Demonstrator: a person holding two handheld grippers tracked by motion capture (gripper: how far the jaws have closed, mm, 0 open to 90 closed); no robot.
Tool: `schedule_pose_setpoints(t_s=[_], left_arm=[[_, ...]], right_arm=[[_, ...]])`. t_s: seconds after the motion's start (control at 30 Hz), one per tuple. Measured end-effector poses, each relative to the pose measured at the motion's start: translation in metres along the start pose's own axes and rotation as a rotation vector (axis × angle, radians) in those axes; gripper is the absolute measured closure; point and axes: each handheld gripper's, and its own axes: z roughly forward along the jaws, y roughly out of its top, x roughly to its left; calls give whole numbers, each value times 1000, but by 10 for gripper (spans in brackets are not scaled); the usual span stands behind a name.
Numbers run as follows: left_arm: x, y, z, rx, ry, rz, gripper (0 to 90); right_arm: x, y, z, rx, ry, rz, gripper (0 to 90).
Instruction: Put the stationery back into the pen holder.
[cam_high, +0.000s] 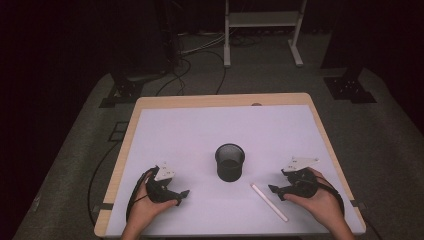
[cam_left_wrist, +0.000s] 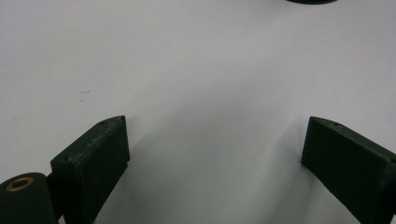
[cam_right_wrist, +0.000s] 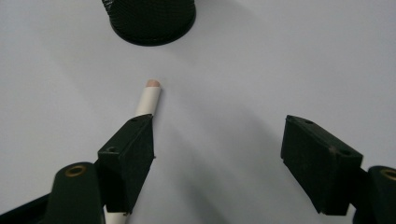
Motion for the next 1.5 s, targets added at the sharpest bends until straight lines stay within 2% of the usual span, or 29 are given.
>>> schedule_pose_setpoints(t_s=[0.27, 0.47, 0.7, 1.07, 1.5], left_arm=[[0, 0, 0, -3, 1, 3, 61], [0, -1, 0, -3, 0, 2, 61], [0, -1, 0, -2, 0, 3, 62], [0, -1, 0, -3, 0, 3, 61], [0, -1, 0, -2, 1, 3, 61]], right_arm=[[7, 6, 5, 29, 40, -13, 343], [14, 14, 10, 72, 84, -9, 424], [20, 24, 18, 119, 111, -17, 521], [26, 34, 28, 223, 123, -28, 623], [33, 40, 47, 299, 122, -52, 684]])
